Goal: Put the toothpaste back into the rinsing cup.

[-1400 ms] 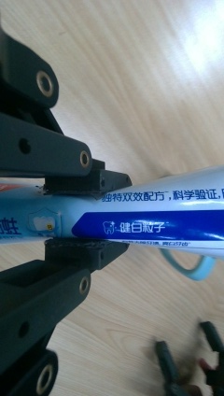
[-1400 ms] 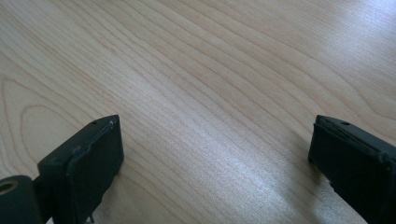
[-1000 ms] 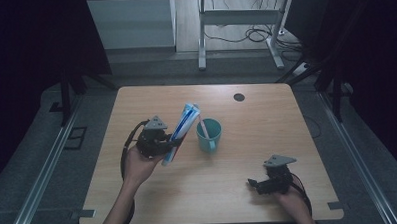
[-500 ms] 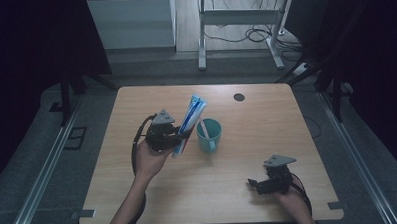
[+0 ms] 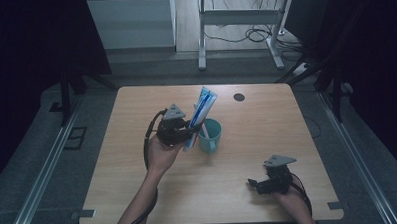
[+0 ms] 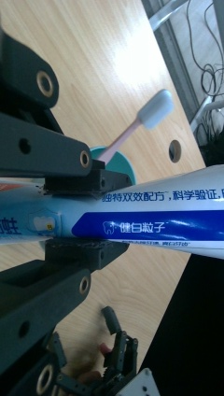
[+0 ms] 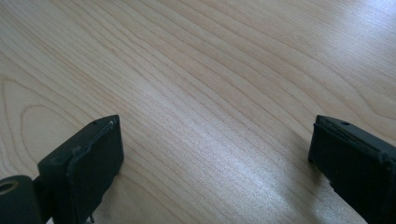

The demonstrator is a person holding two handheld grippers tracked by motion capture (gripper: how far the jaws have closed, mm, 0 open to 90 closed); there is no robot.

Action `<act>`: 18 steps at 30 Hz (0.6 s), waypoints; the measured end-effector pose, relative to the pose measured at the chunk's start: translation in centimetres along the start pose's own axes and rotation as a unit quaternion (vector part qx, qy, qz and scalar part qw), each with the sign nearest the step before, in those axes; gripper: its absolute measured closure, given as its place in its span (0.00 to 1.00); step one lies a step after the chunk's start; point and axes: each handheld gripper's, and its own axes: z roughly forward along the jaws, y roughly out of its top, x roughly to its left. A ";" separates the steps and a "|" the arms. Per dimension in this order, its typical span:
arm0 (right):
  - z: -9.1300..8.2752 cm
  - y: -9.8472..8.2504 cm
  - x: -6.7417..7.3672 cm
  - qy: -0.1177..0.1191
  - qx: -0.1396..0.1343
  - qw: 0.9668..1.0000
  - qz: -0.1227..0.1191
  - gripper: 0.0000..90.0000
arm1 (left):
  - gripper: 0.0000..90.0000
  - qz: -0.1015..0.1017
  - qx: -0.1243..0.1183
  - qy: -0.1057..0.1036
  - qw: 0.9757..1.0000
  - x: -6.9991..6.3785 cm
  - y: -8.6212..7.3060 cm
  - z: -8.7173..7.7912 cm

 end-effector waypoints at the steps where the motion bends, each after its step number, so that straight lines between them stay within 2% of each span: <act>1: 0.0 0.0 0.0 0.000 0.000 1.000 0.000 0.03 | 0.81 0.000 -0.002 0.000 1.000 0.0 0.1 0.1; 18: 0.0 0.0 0.0 0.000 0.001 1.000 0.000 0.03 | 0.81 -0.009 -0.038 0.006 0.999 0.1 2.0 2.3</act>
